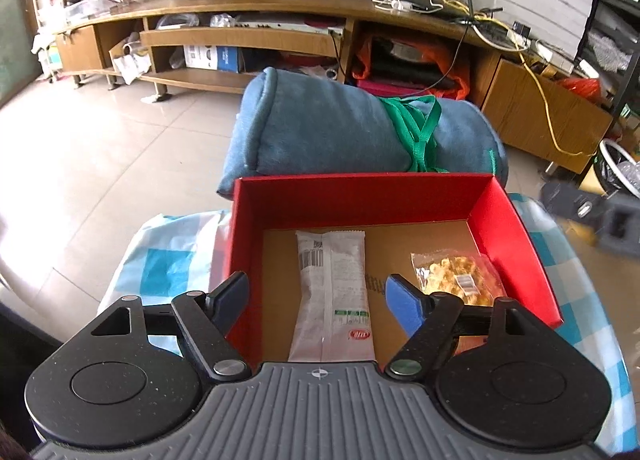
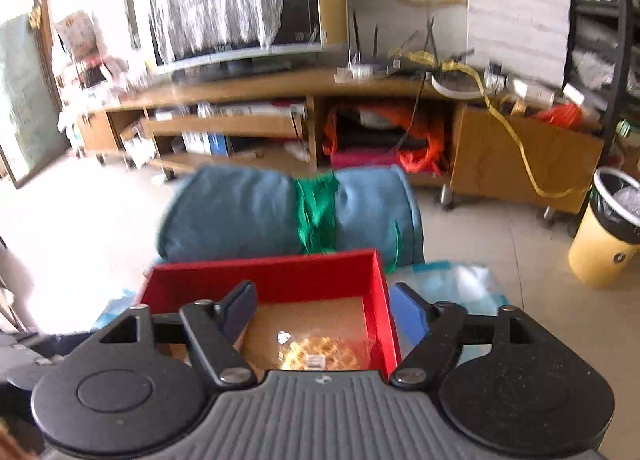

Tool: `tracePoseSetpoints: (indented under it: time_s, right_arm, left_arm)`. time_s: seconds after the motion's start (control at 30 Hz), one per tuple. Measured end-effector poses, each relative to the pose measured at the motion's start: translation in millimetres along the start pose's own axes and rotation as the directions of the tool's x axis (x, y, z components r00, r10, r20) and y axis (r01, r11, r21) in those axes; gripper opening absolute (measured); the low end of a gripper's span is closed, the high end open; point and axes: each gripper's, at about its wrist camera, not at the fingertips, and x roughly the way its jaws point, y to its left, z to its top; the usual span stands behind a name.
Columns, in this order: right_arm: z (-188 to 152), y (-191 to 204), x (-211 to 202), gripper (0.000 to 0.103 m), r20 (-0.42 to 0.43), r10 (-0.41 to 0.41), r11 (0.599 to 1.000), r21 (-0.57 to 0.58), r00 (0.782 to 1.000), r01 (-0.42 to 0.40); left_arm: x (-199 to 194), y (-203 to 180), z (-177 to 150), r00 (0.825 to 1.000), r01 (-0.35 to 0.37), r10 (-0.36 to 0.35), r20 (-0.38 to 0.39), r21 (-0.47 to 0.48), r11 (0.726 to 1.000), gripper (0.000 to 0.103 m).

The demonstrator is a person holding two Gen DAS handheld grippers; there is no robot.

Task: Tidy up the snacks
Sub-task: 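Open the left tool on the white packet while the right tool releases the waffle bag in the box, then grasp the blue coconut snack packet with the left tool while the right tool withdraws from the box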

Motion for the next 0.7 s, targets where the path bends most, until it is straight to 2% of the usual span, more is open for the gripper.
tracePoseSetpoints:
  time_s: [0.03,0.17,0.2,0.27,0.33,0.43,0.57,0.7]
  right_arm:
    - [0.4,2.0,-10.0,0.078,0.023,-0.006,1.0,-0.001,1.0,0.006]
    - [-9.2,15.0,-53.5,0.1,0.122,-0.099,0.994,-0.025,0.988,0.103]
    - [-20.8,15.3,-60.7,0.1,0.129,-0.119,0.992,-0.023,0.985,0.123]
    - [-40.7,8.6,-58.7,0.1,0.043,-0.108,0.994,0.014,0.993,0.107]
    - [-56.9,3.2,-50.6,0.1,-0.06,-0.072,0.996,0.05,0.996,0.076]
    - [-75.5,11.2,-54.2,0.099,-0.102,-0.067,0.997,0.028,0.993,0.07]
    - [-99.1,31.0,-59.2,0.099,-0.141,-0.07,0.996,-0.055,0.988,0.063]
    - [-124.5,40.7,-52.6,0.098,-0.236,-0.043,0.995,-0.098,0.971,0.021]
  left_arm:
    - [-4.5,2.4,-2.3,1.0,0.005,-0.005,0.003,-0.002,1.0,0.081]
    - [-21.4,10.1,-11.3,1.0,0.025,-0.025,0.015,-0.007,1.0,0.081]
    - [-26.3,13.2,-15.0,0.999,0.029,-0.029,0.021,-0.007,1.0,0.082]
    - [-35.6,19.9,-25.8,0.999,0.029,-0.029,0.028,-0.002,1.0,0.087]
    - [-40.0,25.5,-39.7,1.0,0.025,-0.025,0.014,0.012,1.0,0.087]
    - [-41.1,33.0,-65.1,0.999,0.029,-0.027,-0.046,0.033,0.999,0.087]
    - [-40.0,45.3,-92.4,0.993,0.033,-0.031,-0.116,0.01,0.999,0.087]
    - [-42.1,55.4,-115.8,0.987,0.023,-0.024,-0.158,-0.005,1.0,0.087]
